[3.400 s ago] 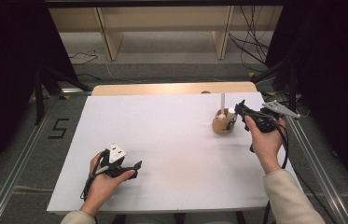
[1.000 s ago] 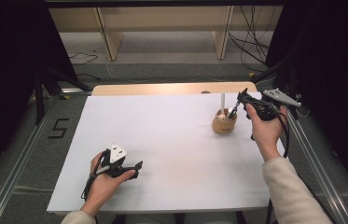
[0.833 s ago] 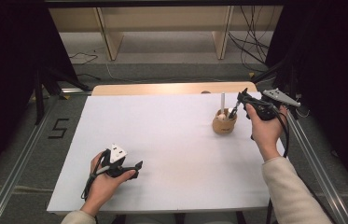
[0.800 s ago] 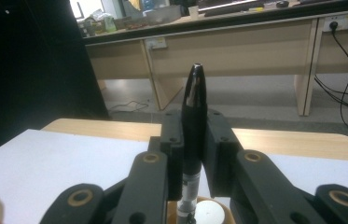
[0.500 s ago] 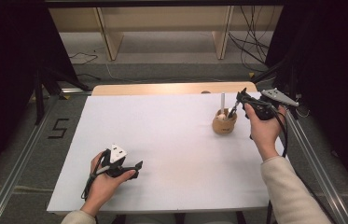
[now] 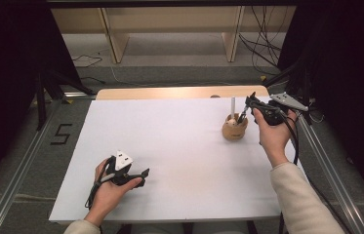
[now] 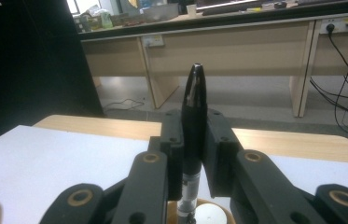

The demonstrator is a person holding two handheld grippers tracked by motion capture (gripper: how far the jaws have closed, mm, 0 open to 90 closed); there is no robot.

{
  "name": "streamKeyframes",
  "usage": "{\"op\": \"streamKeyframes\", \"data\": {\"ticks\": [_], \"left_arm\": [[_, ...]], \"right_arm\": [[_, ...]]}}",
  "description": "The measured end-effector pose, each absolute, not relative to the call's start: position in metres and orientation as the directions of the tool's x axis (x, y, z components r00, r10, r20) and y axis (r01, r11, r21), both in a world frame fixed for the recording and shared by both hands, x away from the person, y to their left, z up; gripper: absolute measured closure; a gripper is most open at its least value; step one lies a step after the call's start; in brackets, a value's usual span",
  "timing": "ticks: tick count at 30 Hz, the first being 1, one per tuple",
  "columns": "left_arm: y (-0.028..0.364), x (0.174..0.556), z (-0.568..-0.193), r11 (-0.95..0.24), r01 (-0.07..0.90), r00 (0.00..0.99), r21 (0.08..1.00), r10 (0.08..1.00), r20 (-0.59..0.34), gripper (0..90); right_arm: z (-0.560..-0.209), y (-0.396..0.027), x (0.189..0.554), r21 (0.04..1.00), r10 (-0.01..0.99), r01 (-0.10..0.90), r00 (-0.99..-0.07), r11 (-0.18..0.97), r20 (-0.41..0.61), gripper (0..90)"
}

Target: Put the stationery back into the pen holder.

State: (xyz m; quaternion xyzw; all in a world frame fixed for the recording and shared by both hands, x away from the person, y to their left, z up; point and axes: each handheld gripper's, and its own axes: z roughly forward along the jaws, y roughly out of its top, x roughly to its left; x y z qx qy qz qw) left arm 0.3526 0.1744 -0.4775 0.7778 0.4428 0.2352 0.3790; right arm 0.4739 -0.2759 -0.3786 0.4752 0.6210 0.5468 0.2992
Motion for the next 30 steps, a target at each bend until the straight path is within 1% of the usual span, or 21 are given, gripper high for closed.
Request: {"op": "streamKeyframes", "data": {"ticks": [30], "left_arm": [[0.1743, 0.3527, -0.4776, -0.323, 0.51, 0.498, 0.797, 0.866, 0.032, 19.1]], "right_arm": [[-0.3877, -0.2685, 0.4805, 0.964, 0.925, 0.265, -0.362, -0.014, 0.113, 79.8]]}}
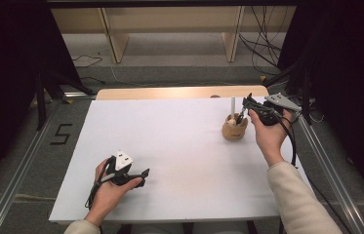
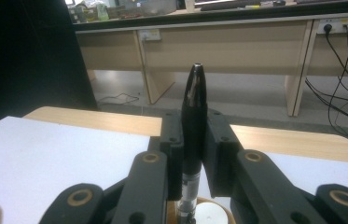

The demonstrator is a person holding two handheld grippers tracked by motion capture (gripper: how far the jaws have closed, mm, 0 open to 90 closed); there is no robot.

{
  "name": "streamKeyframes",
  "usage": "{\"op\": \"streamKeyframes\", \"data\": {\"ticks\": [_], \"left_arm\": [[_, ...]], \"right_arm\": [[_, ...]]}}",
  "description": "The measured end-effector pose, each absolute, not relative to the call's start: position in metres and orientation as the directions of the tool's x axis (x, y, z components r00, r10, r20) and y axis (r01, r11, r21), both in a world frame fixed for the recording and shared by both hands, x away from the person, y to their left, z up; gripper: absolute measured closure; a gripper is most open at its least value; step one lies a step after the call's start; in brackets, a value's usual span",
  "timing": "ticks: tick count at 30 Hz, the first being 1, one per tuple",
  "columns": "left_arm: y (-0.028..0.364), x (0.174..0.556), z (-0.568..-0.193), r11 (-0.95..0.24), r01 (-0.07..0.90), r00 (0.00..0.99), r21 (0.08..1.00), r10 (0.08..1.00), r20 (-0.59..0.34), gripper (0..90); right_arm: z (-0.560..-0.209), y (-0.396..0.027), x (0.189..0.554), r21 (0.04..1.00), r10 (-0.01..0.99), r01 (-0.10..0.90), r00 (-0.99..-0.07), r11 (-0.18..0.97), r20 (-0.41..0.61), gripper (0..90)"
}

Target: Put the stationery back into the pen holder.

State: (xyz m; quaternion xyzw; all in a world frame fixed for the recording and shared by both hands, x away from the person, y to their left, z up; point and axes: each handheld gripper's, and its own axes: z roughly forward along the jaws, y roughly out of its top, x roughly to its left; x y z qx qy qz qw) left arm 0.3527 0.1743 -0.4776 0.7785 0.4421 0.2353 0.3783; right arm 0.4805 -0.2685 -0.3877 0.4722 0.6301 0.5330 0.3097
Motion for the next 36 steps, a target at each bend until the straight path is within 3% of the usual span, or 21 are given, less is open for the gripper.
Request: {"op": "streamKeyframes", "data": {"ticks": [36], "left_arm": [[0.174, 0.353, -0.478, -0.328, 0.51, 0.502, 0.795, 0.864, 0.035, 19.0]], "right_arm": [[-0.4, -0.264, 0.484, 0.961, 0.93, 0.274, -0.362, 0.044, 0.061, 79.5]]}}
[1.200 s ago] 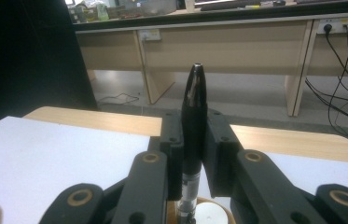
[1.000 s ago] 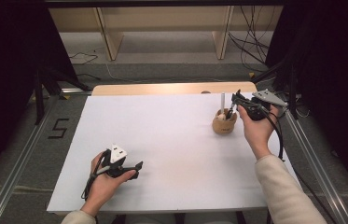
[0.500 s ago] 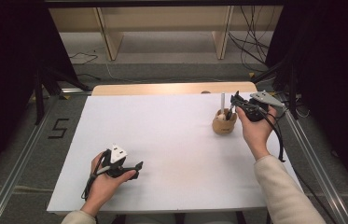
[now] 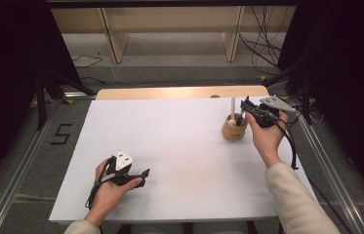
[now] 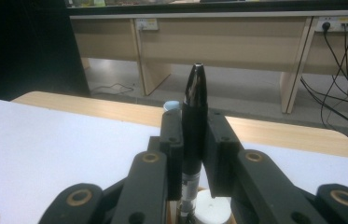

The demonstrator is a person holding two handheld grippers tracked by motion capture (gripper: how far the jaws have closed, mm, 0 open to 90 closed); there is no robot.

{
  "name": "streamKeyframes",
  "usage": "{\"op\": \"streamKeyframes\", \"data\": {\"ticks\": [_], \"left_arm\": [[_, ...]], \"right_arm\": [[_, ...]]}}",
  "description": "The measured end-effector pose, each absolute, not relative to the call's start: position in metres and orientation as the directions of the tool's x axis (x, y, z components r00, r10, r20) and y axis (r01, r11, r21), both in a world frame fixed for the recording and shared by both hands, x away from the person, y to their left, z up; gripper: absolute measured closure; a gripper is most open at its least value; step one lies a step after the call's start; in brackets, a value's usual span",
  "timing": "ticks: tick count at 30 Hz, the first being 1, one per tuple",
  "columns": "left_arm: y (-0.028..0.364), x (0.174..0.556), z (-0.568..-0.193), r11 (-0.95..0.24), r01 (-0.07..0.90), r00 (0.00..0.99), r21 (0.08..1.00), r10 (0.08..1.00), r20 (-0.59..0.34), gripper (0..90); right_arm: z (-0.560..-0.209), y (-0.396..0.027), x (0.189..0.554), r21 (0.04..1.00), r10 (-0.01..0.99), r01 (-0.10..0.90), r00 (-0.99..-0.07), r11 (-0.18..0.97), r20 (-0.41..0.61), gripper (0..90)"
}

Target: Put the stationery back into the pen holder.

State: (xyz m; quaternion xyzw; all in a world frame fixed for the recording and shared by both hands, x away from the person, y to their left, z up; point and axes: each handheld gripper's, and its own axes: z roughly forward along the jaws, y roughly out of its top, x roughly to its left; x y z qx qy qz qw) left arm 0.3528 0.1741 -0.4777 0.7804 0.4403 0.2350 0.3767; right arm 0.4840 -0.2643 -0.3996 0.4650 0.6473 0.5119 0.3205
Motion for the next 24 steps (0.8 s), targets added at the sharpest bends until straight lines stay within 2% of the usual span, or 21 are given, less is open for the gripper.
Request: {"op": "streamKeyframes", "data": {"ticks": [24], "left_arm": [[0.174, 0.353, -0.478, -0.332, 0.512, 0.505, 0.793, 0.863, 0.035, 19.0]], "right_arm": [[-0.417, -0.265, 0.486, 0.949, 0.935, 0.307, -0.351, 0.068, 0.047, 79.4]]}}
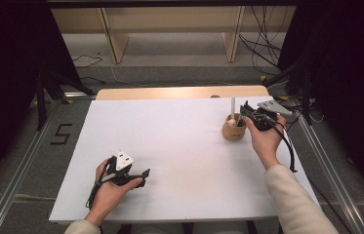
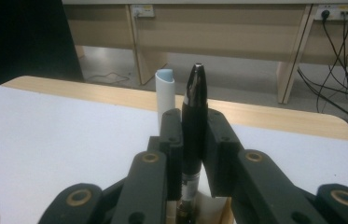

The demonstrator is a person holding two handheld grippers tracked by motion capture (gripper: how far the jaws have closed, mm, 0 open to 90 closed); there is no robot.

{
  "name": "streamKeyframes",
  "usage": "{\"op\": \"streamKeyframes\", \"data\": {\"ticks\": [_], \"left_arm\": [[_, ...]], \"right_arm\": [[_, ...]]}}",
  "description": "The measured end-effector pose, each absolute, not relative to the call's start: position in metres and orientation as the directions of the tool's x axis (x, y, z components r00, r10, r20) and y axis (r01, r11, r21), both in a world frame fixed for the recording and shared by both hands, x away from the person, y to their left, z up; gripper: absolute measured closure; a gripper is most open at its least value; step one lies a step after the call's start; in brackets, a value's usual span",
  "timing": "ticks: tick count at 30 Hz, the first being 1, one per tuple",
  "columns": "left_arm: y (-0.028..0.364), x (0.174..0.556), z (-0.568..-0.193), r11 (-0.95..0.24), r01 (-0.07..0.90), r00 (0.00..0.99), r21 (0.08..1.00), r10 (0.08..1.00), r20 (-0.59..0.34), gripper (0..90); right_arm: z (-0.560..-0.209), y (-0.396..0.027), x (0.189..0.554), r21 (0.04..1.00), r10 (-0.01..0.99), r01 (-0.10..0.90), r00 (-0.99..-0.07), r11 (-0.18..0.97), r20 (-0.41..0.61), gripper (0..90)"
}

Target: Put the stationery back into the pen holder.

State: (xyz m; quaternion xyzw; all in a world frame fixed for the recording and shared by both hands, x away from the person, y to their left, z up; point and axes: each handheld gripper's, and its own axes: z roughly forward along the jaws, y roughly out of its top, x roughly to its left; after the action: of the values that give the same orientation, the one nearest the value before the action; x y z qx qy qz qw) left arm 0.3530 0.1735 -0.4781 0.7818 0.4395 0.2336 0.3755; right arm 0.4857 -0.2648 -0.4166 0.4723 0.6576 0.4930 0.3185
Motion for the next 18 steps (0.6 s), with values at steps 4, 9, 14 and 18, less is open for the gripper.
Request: {"op": "streamKeyframes", "data": {"ticks": [4, 9, 14, 18], "left_arm": [[0.173, 0.353, -0.478, -0.329, 0.513, 0.504, 0.793, 0.863, 0.033, 18.9], [0.174, 0.353, -0.478, -0.332, 0.514, 0.505, 0.791, 0.862, 0.034, 18.9], [0.174, 0.353, -0.479, -0.333, 0.514, 0.506, 0.79, 0.862, 0.035, 18.9], [0.174, 0.353, -0.478, -0.332, 0.513, 0.505, 0.792, 0.863, 0.035, 18.9]], "right_arm": [[-0.42, -0.263, 0.486, 0.946, 0.935, 0.314, -0.352, 0.076, 0.042, 79.3], [-0.426, -0.262, 0.486, 0.941, 0.935, 0.328, -0.352, 0.078, 0.045, 79.2], [-0.428, -0.263, 0.486, 0.941, 0.935, 0.33, -0.353, 0.08, 0.045, 78.9], [-0.428, -0.263, 0.486, 0.94, 0.936, 0.33, -0.351, 0.087, 0.037, 77.0]]}}
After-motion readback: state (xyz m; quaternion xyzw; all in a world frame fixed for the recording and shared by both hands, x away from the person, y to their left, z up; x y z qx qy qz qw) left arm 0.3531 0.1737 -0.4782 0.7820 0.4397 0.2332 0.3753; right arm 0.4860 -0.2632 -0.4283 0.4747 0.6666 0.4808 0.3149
